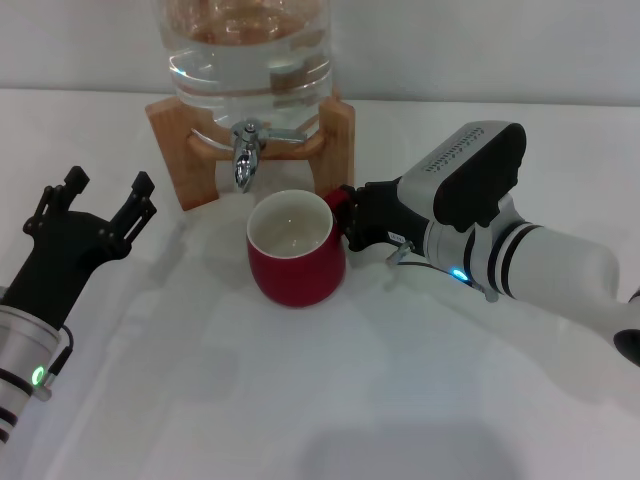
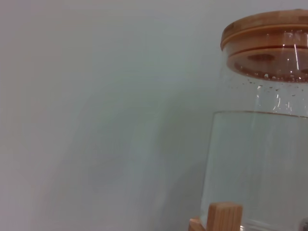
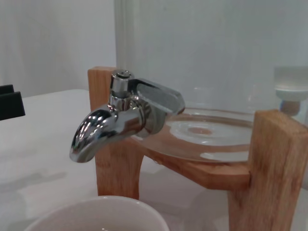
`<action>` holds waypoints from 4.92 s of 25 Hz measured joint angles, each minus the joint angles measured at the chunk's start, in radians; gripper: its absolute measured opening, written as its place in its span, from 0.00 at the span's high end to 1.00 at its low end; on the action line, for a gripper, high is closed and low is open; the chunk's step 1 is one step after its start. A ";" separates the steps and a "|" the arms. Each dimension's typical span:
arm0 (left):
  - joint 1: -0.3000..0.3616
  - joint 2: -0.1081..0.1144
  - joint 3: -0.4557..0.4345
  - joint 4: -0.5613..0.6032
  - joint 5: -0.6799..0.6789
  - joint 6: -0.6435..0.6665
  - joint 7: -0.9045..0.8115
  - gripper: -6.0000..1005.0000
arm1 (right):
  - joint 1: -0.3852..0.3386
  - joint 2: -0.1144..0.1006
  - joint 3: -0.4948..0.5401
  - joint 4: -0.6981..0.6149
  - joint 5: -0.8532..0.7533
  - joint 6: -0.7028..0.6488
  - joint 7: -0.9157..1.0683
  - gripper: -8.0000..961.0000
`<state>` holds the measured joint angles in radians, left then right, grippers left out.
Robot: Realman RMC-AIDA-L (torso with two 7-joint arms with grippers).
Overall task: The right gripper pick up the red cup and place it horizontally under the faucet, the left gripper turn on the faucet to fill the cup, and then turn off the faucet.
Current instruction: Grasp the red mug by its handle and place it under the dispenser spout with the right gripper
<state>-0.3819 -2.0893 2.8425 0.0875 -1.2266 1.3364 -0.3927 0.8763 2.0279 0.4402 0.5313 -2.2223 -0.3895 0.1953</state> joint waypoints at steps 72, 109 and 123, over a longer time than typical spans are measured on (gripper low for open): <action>0.008 0.002 0.000 -0.007 -0.055 -0.019 0.014 0.12 | 0.027 0.000 -0.051 0.042 -0.088 -0.055 -0.062 0.86; -0.007 0.000 0.000 0.000 -0.050 -0.019 0.014 0.12 | 0.072 0.000 -0.021 0.034 -0.074 0.024 -0.062 0.86; -0.009 0.000 0.000 0.008 -0.039 -0.019 0.014 0.12 | 0.066 0.000 0.004 0.027 -0.016 0.051 -0.062 0.86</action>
<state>-0.3911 -2.0893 2.8425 0.0952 -1.2655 1.3177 -0.3788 0.9421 2.0279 0.4440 0.5578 -2.2385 -0.3384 0.1335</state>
